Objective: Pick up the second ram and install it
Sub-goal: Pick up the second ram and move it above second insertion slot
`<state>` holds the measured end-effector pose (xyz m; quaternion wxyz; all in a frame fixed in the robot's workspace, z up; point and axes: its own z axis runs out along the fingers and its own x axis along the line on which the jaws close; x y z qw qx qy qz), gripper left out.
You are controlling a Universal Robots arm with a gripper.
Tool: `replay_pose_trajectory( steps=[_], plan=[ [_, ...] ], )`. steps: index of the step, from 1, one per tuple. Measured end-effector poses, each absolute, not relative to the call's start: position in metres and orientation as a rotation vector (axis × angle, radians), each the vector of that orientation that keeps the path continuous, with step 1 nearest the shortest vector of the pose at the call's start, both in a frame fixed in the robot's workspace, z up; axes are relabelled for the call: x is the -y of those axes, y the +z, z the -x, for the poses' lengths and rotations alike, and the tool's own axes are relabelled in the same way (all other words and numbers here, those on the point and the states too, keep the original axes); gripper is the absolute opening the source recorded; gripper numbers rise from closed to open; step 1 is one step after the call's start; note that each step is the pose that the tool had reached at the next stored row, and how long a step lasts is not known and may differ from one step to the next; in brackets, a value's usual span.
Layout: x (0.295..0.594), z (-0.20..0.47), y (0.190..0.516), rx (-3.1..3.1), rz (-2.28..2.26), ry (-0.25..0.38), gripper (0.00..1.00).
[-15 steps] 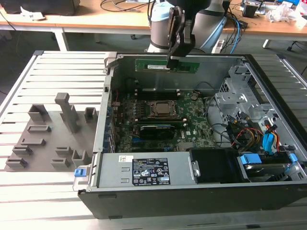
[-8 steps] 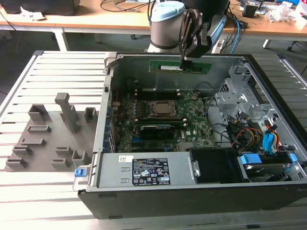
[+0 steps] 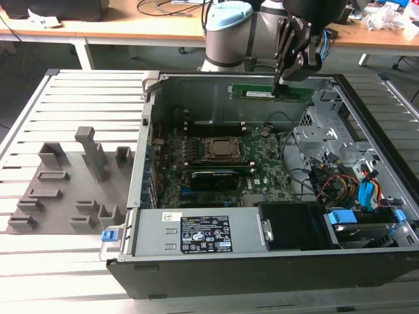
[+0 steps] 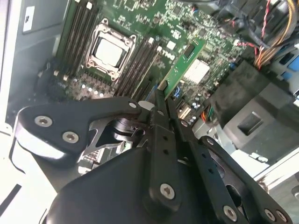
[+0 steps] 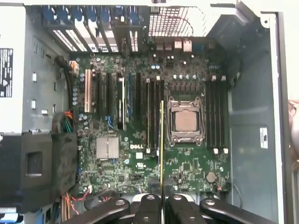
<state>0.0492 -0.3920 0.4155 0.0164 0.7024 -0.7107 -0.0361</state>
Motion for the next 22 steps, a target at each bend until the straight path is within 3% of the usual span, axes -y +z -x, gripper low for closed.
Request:
replay_pose_trajectory(
  steps=[9,22],
  plan=[
    [0.387,-0.076,0.408,2.208,-2.182,-0.115,0.13],
    [0.385,-0.061,0.394,2.208,-2.182,-0.116,0.13]
  ],
)
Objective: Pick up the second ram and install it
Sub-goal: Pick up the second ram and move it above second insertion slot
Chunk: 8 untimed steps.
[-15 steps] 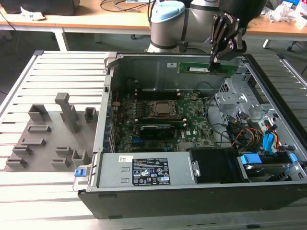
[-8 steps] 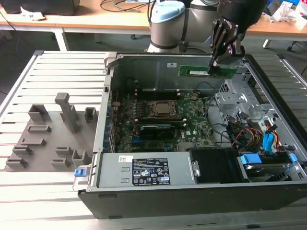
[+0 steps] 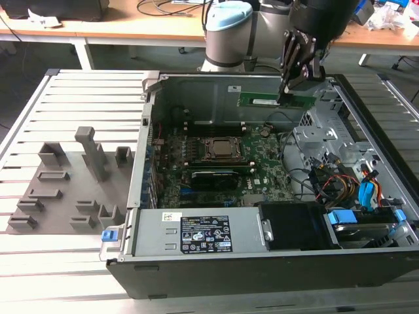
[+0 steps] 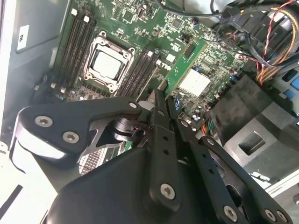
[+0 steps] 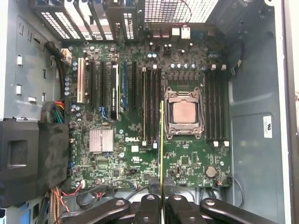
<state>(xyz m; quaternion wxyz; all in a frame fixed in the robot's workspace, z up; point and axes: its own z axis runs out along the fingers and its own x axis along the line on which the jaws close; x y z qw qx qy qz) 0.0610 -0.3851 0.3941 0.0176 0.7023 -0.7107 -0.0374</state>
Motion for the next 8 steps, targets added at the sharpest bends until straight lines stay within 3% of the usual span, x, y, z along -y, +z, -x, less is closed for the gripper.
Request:
replay_pose_trajectory(
  steps=[8],
  plan=[
    [0.385,-0.058,0.383,2.208,-2.182,-0.116,0.13]
  ],
)
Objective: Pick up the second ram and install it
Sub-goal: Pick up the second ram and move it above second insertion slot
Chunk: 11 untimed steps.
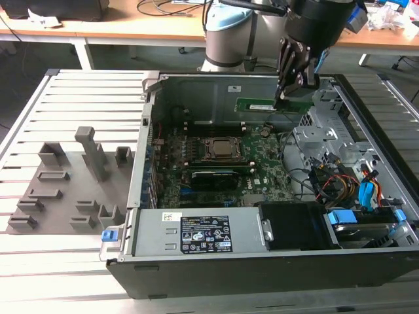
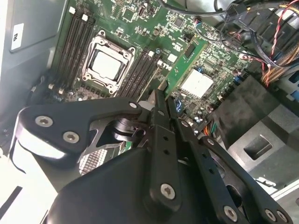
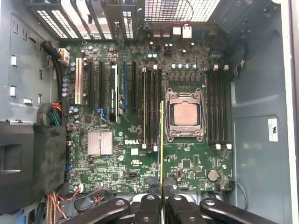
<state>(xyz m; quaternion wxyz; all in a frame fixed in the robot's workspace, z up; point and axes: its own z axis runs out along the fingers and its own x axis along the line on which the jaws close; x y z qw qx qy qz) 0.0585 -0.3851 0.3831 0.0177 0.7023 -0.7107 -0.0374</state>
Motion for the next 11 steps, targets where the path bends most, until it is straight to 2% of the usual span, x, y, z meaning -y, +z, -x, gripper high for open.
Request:
replay_pose_trajectory(
  steps=[11],
  plan=[
    [0.3851,-0.0584,0.3756,2.208,-2.182,-0.116,0.13]
  ],
)
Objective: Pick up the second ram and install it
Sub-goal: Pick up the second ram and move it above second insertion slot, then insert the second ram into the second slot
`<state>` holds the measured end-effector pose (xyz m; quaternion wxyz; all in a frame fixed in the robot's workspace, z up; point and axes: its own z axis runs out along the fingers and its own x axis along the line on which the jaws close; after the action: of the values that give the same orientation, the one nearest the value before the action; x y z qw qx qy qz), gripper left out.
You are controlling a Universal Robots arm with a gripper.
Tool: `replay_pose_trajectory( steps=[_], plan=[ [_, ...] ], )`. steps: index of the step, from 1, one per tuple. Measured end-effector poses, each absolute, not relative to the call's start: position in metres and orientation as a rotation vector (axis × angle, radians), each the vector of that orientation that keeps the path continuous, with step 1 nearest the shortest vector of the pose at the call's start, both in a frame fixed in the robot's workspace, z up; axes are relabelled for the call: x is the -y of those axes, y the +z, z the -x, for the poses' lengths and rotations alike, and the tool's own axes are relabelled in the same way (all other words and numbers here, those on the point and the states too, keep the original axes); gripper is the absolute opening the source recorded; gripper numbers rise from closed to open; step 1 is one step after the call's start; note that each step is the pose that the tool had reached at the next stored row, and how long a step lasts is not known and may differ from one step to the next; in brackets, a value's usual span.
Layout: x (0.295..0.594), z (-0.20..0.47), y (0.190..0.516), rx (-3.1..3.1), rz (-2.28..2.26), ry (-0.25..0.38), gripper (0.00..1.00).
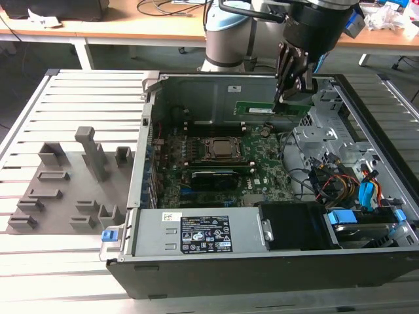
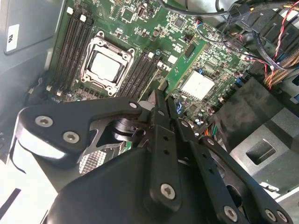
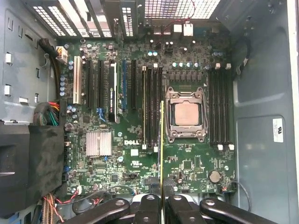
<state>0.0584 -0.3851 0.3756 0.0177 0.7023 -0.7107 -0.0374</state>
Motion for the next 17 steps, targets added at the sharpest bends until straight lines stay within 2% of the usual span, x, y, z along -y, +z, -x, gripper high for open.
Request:
replay_pose_trajectory(
  steps=[17],
  plan=[
    [0.3851,-0.0502,0.3738,2.209,-2.183,-0.118,0.13]
  ],
)
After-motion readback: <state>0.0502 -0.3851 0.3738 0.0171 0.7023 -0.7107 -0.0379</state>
